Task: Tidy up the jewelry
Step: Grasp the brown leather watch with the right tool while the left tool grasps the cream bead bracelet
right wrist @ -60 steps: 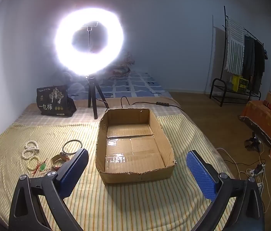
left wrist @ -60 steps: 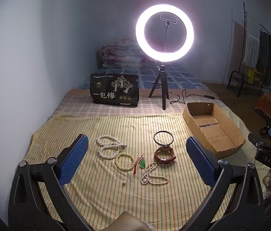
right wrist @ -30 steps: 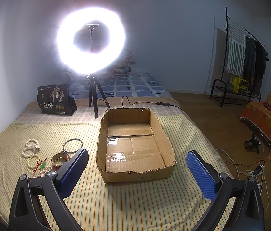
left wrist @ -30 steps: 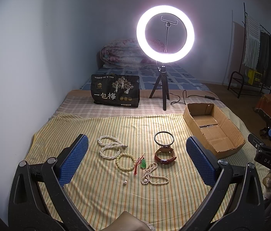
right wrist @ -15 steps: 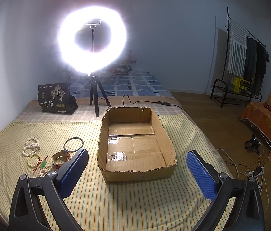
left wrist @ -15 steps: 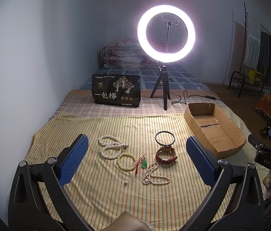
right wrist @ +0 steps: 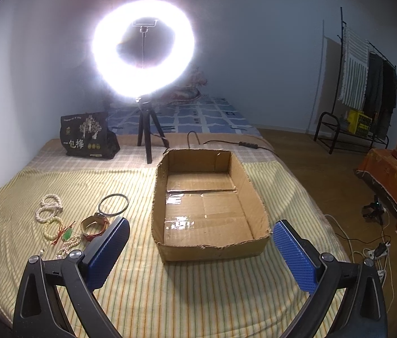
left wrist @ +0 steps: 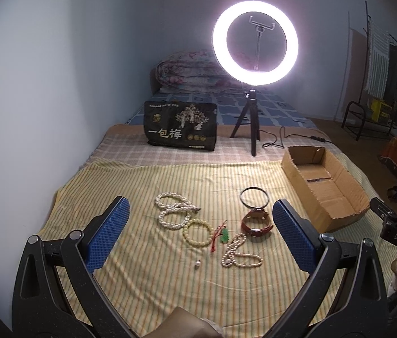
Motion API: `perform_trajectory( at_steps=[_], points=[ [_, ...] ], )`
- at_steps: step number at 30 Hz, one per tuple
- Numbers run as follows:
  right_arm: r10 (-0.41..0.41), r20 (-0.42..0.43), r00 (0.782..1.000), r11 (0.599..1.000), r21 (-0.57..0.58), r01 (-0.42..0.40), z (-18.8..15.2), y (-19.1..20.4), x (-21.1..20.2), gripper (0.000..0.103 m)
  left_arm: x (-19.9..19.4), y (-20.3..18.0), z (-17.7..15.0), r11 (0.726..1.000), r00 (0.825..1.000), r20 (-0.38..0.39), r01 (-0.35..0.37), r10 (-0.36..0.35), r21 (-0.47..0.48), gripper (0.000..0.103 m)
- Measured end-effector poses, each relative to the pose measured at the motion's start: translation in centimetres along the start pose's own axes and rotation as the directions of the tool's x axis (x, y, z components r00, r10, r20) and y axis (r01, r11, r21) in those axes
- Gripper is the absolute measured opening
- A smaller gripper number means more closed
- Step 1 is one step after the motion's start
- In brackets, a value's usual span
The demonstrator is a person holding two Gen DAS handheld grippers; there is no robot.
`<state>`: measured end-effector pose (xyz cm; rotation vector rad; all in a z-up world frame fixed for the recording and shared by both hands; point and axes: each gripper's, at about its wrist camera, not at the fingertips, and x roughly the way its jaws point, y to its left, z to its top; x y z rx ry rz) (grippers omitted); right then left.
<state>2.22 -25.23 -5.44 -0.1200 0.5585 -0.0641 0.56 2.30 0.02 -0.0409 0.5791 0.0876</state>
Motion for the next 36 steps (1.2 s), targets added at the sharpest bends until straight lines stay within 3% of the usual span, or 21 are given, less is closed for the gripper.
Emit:
perform_trajectory(
  at_steps=[7,11,16,20,23,24,28,33,36],
  points=[
    [0.085,0.000,0.996,0.996,0.035,-0.085,0.1,1.6,0.9,0.103,1.9,2.6,-0.3,0.998,0.998,-0.036,-0.049,0.048,-0.042,0.103],
    [0.115,-0.043,0.992,0.993,0.008,-0.115,-0.1,3.2,2.1,0.103,3.5,4.5,-0.5,0.997,0.996,-0.082,-0.030,0.024,-0.068,0.103],
    [0.170,-0.136,0.976,0.985,-0.007,-0.173,-0.1,5.1,3.4,0.103,5.5,6.1,-0.9,0.995,0.991,-0.123,-0.055,0.045,-0.080,0.103],
    [0.147,-0.168,0.975,0.984,-0.071,-0.161,0.1,7.2,4.8,0.103,7.9,7.4,-1.7,0.990,0.977,-0.206,-0.079,0.054,-0.118,0.102],
    [0.162,-0.206,0.965,0.980,-0.079,-0.181,0.4,8.3,5.9,0.101,9.8,8.2,-2.3,0.987,0.964,-0.264,-0.068,0.027,-0.148,0.094],
    [0.171,-0.217,0.961,0.978,-0.077,-0.192,0.5,8.7,6.5,0.100,10.3,8.4,-2.6,0.986,0.961,-0.277,-0.064,0.019,-0.155,0.087],
    [0.234,-0.274,0.933,0.966,-0.042,-0.254,0.8,9.9,9.7,0.084,12.9,8.4,-3.2,0.983,0.936,-0.350,-0.026,-0.040,-0.182,0.069],
    [0.226,-0.359,0.905,0.965,-0.045,-0.259,0.9,11.4,13.1,0.072,16.0,8.6,-4.3,0.955,0.877,-0.445,0.050,-0.182,-0.292,0.050],
    [0.260,-0.412,0.873,0.960,0.015,-0.279,0.8,11.5,14.6,0.067,17.2,8.4,-4.6,0.937,0.852,-0.469,0.067,-0.233,-0.344,0.050]
  ],
)
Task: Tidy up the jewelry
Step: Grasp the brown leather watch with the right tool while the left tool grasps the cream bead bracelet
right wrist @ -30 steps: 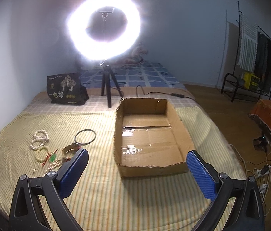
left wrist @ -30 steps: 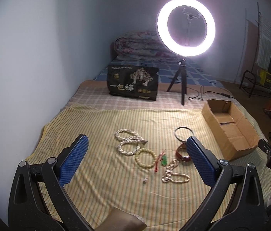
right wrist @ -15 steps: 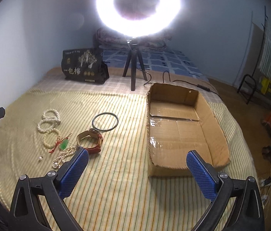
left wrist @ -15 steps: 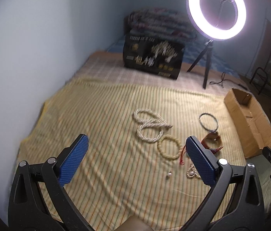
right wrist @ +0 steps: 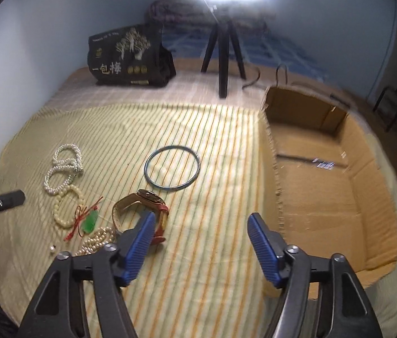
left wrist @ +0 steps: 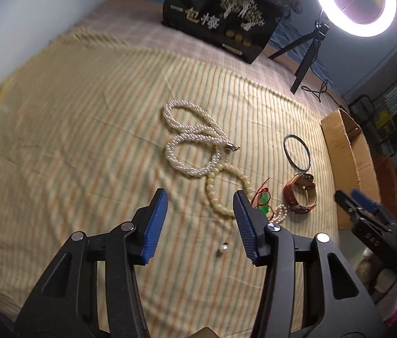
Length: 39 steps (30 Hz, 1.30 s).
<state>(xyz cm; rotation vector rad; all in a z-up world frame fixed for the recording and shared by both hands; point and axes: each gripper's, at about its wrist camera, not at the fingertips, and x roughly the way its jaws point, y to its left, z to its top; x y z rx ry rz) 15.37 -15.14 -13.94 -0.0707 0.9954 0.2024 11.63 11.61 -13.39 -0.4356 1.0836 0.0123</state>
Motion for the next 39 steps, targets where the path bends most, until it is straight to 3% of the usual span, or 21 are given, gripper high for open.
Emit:
perform_trajectory(
  at_steps=[5,15,21,26,39],
  points=[
    [0.030,-0.046,0.998,0.999,0.045,-0.028,0.4,-0.3,1.5,0.054,1.4,-1.0,0.4,1.000,0.999,-0.039,0.015,-0.015,0.009,0.044],
    [0.005,-0.034,0.999,1.000,0.010,-0.005,0.9,0.0,1.5,0.046,4.1,-1.7,0.3,0.999,0.995,-0.094,-0.031,0.032,0.015,0.038],
    [0.096,-0.051,0.994,0.995,0.011,-0.095,1.1,0.7,1.5,0.039,4.9,-2.1,0.4,0.999,0.994,-0.100,-0.039,0.041,0.024,0.037],
    [0.111,-0.100,0.989,0.994,0.027,-0.109,1.0,1.3,2.9,0.033,5.1,-2.1,0.4,0.999,0.993,-0.108,-0.038,0.040,0.020,0.035],
    [0.086,-0.168,0.982,0.996,0.021,-0.084,0.5,1.9,5.9,0.031,6.1,-1.6,0.6,0.999,0.992,-0.124,-0.035,0.036,0.006,0.033]
  ],
)
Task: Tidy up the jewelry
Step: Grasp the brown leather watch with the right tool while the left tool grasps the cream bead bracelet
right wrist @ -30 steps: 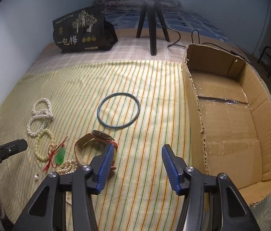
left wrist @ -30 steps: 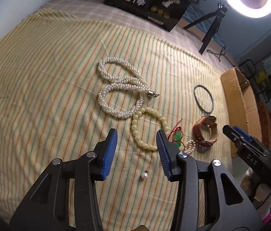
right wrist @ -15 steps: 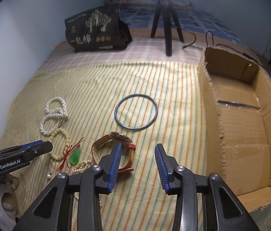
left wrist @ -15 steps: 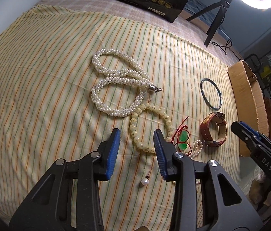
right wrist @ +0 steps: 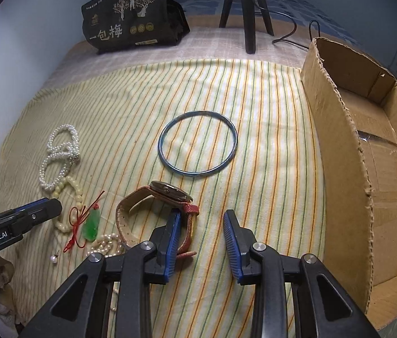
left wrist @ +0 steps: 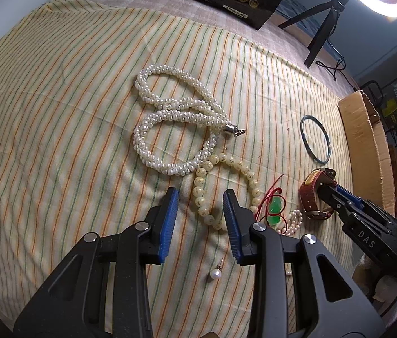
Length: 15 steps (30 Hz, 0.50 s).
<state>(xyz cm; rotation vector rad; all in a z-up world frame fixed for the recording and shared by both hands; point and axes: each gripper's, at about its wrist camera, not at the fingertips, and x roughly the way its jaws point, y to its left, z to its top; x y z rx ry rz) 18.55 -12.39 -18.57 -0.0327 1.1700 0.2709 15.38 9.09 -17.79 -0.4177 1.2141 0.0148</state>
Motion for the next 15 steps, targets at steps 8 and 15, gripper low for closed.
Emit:
perform_trajectory(
  at_steps=[8,15],
  points=[
    [-0.044,0.017,0.999,0.998,-0.046,0.044,-0.1,1.1,0.1,0.013,0.5,-0.4,0.1,0.997,0.997,0.044,-0.072,0.070,0.024,0.007],
    [-0.025,0.037,0.999,0.999,-0.028,0.026,0.0,0.7,-0.4,0.008,-1.0,0.5,0.3,1.000,0.997,0.068,-0.020,0.020,-0.005,0.005]
  ],
)
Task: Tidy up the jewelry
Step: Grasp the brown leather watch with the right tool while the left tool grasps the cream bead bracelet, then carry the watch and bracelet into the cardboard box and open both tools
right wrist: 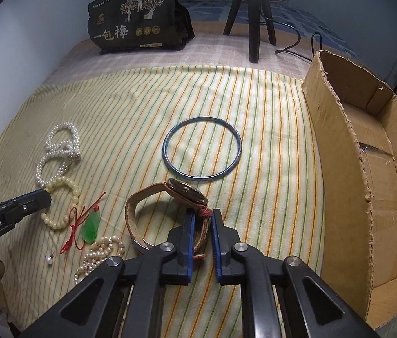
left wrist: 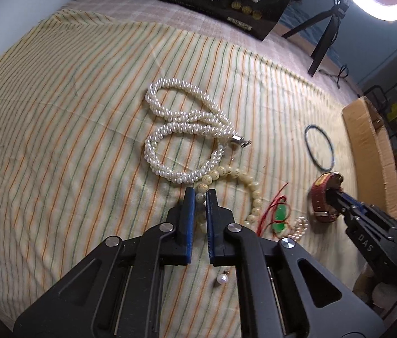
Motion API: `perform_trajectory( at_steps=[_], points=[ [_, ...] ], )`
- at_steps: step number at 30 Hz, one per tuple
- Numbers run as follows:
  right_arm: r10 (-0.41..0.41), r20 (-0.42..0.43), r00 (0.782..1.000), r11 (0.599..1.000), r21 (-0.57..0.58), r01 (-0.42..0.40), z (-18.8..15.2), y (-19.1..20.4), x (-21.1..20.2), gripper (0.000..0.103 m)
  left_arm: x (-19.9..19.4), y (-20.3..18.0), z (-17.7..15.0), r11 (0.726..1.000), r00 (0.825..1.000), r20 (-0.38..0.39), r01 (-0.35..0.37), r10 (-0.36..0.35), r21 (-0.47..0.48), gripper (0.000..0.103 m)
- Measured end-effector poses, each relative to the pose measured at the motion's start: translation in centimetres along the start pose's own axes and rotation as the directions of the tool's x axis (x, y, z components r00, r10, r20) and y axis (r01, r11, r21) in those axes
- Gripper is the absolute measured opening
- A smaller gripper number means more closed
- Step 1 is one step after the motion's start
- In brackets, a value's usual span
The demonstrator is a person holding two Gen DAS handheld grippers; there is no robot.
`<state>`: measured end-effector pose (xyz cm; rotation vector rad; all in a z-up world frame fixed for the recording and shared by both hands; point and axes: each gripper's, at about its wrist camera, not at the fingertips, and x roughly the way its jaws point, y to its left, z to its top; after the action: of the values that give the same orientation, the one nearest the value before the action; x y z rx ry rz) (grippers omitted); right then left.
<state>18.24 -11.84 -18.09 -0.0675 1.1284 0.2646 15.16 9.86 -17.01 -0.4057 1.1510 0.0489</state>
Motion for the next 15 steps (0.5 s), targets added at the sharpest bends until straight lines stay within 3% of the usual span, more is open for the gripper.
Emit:
perform_trajectory(
  at_steps=[15],
  points=[
    [0.024,0.123,0.992,0.999,0.024,-0.027,0.3,-1.0,-5.0,0.008,-6.6,-1.0,0.2,0.992,0.985,0.124,0.123,-0.123,0.007,0.005]
  ],
)
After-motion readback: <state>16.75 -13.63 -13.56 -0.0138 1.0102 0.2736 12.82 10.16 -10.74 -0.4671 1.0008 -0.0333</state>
